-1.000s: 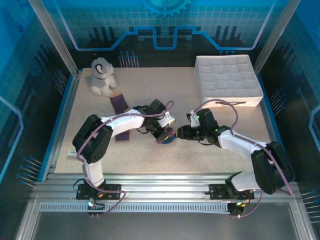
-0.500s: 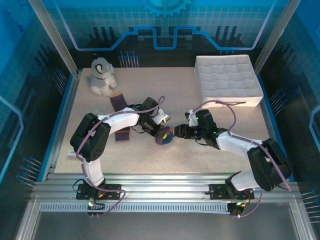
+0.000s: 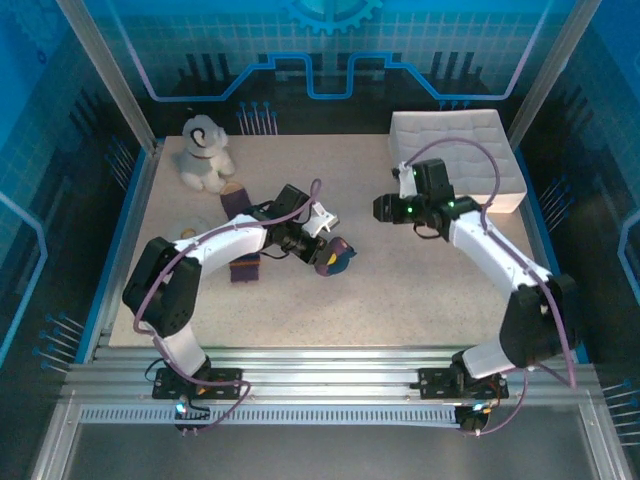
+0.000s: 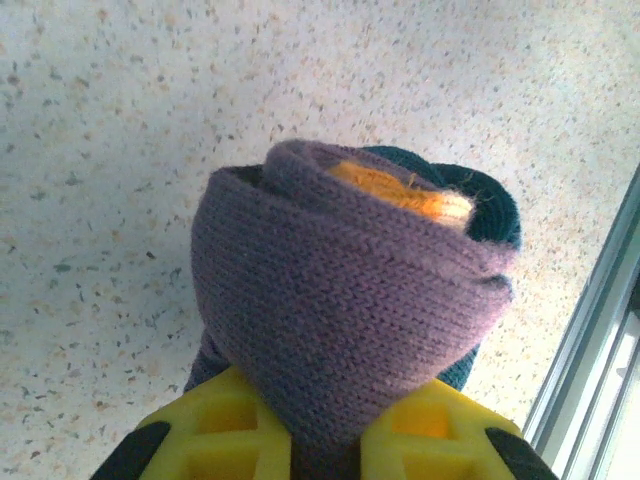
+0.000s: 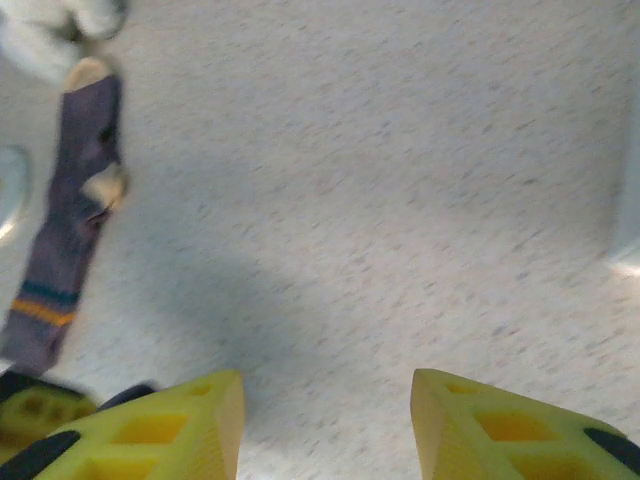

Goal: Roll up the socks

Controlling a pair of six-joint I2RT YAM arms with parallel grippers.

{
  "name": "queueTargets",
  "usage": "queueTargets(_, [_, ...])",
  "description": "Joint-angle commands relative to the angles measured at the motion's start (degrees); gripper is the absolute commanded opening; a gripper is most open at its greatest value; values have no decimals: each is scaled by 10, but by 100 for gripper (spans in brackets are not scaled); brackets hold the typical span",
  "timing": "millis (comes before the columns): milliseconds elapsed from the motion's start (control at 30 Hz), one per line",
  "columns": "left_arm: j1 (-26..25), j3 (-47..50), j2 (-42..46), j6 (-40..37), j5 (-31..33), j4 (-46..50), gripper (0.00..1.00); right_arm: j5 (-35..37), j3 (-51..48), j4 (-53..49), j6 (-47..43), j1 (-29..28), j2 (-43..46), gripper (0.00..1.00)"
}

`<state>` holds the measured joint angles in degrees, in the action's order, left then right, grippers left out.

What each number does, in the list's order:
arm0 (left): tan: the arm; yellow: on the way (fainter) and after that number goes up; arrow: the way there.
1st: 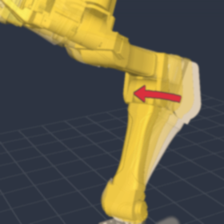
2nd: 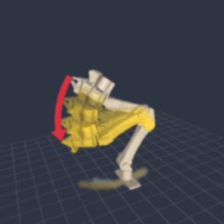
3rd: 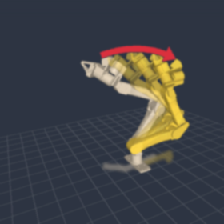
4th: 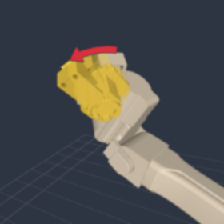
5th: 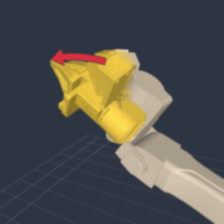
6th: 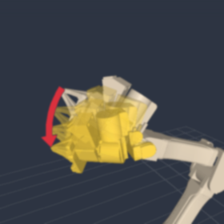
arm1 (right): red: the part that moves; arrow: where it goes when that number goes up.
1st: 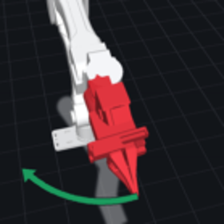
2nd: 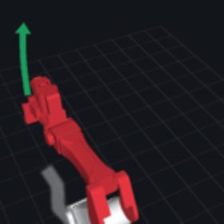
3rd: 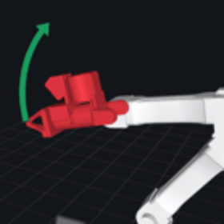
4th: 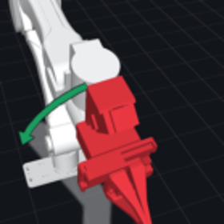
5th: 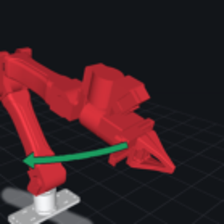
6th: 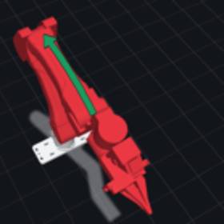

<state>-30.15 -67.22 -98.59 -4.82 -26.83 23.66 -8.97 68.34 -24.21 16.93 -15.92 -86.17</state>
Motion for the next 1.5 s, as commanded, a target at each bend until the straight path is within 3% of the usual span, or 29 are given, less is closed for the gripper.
queueTargets(0, [5, 10, 37, -9, 6, -32, 0, 37, 80, -104, -60, 33, -65, 46])
queueTargets(267, [2, 14, 64, -26, 20, -76, 0, 101, 241, -162, -104, 73, -205, 47])
queueTargets(533, [1, 7, 60, -33, 27, -97, 0, 80, 345, -199, -125, 79, -334, 46])
queueTargets(667, [1, 6, 61, -35, 33, -99, 0, 44, 347, -215, -123, 70, -352, 37])
queueTargets(933, [1, 16, 82, -40, 55, -95, 0, -52, 204, -153, -56, 22, -262, 36])
queueTargets(1167, [8, 60, 145, -28, 73, -95, 0, -125, 94, -38, 34, -59, -148, 38])
queueTargets(1300, [25, 82, 187, 4, 71, -90, 0, -131, 49, 20, 54, -52, -70, 43])
queueTargets(1467, [57, 80, 217, 38, 20, -81, 0, -159, 0, 79, 22, -21, 38, 51])
